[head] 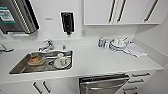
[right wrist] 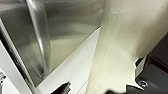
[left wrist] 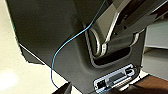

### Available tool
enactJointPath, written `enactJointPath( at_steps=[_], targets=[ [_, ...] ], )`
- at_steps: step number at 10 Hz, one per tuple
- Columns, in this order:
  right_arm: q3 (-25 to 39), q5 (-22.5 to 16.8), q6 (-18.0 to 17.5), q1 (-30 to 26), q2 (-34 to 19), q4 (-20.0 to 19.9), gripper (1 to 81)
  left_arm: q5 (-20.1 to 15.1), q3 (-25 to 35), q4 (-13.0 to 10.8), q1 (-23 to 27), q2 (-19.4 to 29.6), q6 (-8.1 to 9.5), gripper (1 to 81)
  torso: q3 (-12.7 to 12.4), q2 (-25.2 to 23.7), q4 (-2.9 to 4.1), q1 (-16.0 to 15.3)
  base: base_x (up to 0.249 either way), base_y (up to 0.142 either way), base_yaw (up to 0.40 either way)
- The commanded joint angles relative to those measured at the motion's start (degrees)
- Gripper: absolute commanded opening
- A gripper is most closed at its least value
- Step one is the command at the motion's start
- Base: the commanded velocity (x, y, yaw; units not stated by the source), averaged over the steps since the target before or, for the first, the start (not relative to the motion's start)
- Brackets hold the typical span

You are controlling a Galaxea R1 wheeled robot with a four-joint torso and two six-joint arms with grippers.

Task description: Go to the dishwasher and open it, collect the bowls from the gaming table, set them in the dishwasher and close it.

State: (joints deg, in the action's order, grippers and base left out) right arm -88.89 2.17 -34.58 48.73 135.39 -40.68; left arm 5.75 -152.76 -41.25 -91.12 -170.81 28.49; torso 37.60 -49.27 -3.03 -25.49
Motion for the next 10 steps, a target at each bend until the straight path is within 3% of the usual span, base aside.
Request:
enactJointPath(
  at_steps=[1, 2, 3, 7, 10],
  targets=[
    [-7.1, -0.1, 2.9, 5.5, -0.9, 11.2, 81.1, -3.0, -3.0, -0.2, 1.3, 0.0, 0.34, 81.1, 0.0, 0.0, 0.0, 0.0, 0.0, 0.0, 0.0],
    [-12.9, -1.3, 2.9, 9.1, 2.5, 18.7, 81.1, -2.7, -4.2, -0.1, 1.4, -0.1, 0.51, 81.1, 0.0, 0.0, 0.0, 0.0, 0.0, 0.0, 0.0],
    [-17.5, -1.8, 2.9, 12.7, 5.0, 23.5, 81.1, -2.6, -4.4, -0.1, 1.6, -0.1, 0.6, 81.1, 0.0, 0.0, 0.0, 0.0, 0.0, 0.0, 0.0],
    [-26.8, -2.1, 2.9, 20.5, 9.5, 38.7, 81.1, -2.4, -4.6, 1.2, 1.9, -0.2, 0.6, 81.1, 0.0, 0.0, 0.0, 0.0, 0.0, 0.0, 0.0],
    [-37.8, -2.6, 2.9, 26.2, 14.6, 49.1, 81.1, -2.3, -6.7, 2.4, 2.4, -0.3, 0.6, 81.1, 0.0, 0.0, 0.0, 0.0, 0.0, 0.0, 0.0]
  ],
)
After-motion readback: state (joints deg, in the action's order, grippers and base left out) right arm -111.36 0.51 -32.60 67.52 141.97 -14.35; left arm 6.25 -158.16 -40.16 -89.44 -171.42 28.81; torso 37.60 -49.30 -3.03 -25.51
